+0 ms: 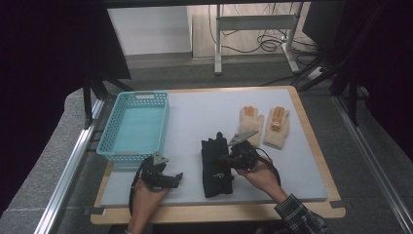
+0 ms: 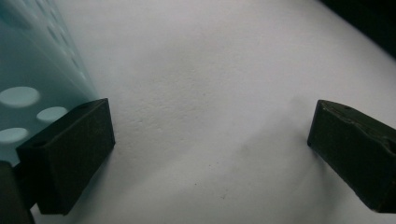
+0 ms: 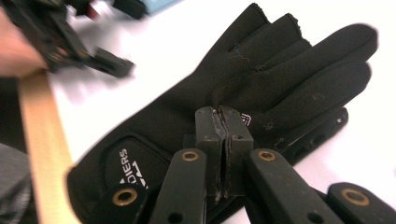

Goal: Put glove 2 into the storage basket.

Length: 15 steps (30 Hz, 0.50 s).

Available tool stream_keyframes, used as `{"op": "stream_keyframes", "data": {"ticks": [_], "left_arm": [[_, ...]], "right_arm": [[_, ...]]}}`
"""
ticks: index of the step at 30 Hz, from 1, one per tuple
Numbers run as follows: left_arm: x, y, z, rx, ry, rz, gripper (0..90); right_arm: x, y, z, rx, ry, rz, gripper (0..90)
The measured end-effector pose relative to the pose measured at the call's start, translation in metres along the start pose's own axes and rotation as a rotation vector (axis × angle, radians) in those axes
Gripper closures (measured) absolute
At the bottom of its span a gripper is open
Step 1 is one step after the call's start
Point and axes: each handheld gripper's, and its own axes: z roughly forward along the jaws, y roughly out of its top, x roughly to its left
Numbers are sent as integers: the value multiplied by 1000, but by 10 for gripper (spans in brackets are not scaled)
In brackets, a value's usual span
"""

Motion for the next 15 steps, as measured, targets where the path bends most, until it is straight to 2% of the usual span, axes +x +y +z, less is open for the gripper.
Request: {"op": "stream_keyframes", "data": {"ticks": [2, 8, 12, 15], "left_arm": [[0, 0, 0, 0, 0, 0, 8], [0, 0, 0, 2, 0, 1, 8], [0, 0, 0, 1, 0, 0, 8], [0, 0, 0, 6, 0, 3, 8]], "right_arm": [[-1, -2, 2, 7, -7, 1, 854], [-6, -11, 12, 11, -27, 0, 648], [-9, -11, 0, -41, -38, 9, 541], [-14, -13, -9, -65, -45, 27, 511]]}}
